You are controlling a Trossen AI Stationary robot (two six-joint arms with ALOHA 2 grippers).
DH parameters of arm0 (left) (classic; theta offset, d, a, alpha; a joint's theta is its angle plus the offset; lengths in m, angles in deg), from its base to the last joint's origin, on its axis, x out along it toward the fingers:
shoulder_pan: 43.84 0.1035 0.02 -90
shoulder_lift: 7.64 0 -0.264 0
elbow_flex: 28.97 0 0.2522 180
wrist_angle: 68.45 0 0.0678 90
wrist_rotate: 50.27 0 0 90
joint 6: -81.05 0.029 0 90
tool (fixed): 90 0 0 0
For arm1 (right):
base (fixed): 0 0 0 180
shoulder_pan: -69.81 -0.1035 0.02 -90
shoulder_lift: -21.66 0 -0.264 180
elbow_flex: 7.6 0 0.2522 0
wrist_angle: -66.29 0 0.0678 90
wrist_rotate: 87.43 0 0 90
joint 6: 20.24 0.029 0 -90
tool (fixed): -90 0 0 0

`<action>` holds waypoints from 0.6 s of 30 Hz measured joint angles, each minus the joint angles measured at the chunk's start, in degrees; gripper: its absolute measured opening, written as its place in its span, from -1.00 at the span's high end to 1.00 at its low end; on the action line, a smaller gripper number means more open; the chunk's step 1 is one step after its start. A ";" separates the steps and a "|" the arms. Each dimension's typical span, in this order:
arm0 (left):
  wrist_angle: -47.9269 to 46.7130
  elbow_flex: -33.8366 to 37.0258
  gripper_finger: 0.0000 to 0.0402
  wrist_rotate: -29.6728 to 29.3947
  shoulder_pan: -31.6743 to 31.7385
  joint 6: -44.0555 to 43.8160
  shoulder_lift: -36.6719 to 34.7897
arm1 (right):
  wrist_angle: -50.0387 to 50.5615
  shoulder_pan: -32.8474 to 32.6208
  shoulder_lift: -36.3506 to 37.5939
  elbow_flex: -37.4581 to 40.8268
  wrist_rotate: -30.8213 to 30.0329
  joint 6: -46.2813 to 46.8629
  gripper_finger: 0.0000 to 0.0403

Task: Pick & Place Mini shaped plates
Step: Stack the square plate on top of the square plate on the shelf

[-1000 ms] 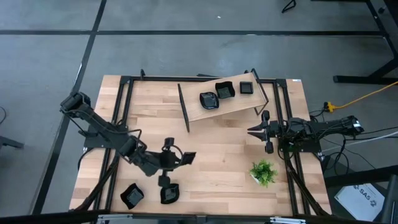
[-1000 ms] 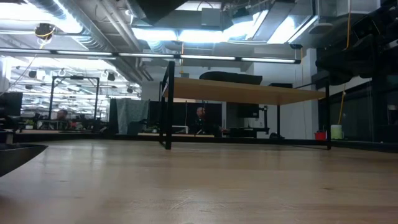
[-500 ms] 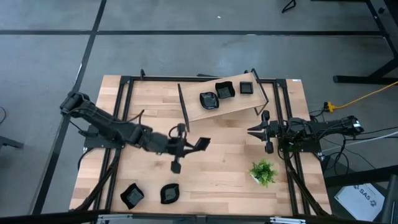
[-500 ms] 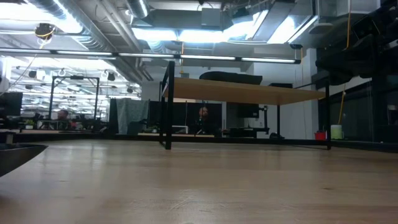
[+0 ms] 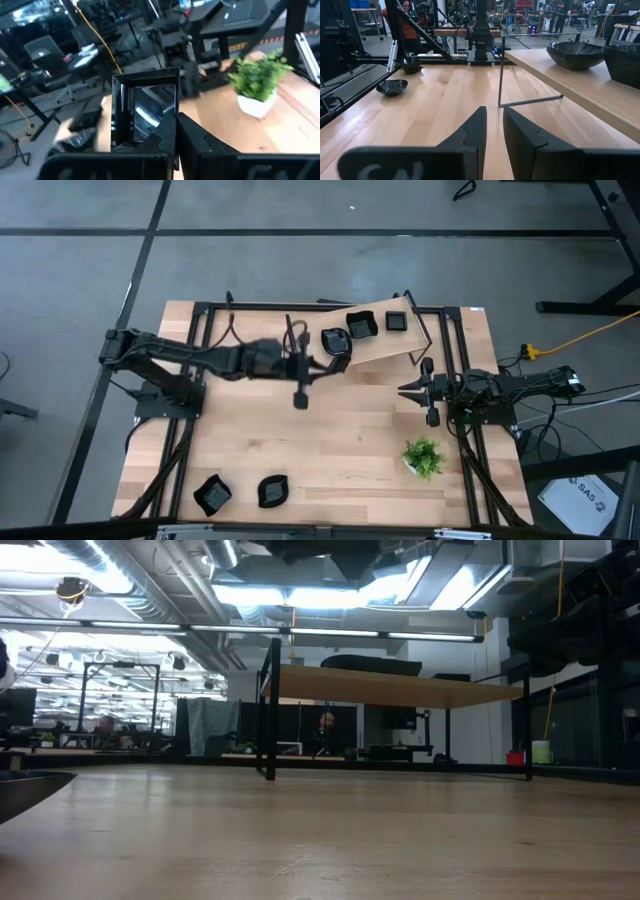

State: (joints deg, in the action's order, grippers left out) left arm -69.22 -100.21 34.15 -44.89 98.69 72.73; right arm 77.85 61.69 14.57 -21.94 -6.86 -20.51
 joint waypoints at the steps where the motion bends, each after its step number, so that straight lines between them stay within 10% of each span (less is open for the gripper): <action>1: 0.62 -0.32 0.98 1.44 1.25 0.34 0.23 | -0.02 0.01 0.00 0.00 0.00 0.00 0.68; 18: -18.22 -32.32 0.98 3.66 11.72 6.43 20.49 | 0.00 0.00 0.00 0.00 0.00 0.00 0.68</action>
State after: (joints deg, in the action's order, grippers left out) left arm -87.44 -132.53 37.81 -33.17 105.11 93.22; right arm 77.85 61.69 14.57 -21.94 -6.86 -20.51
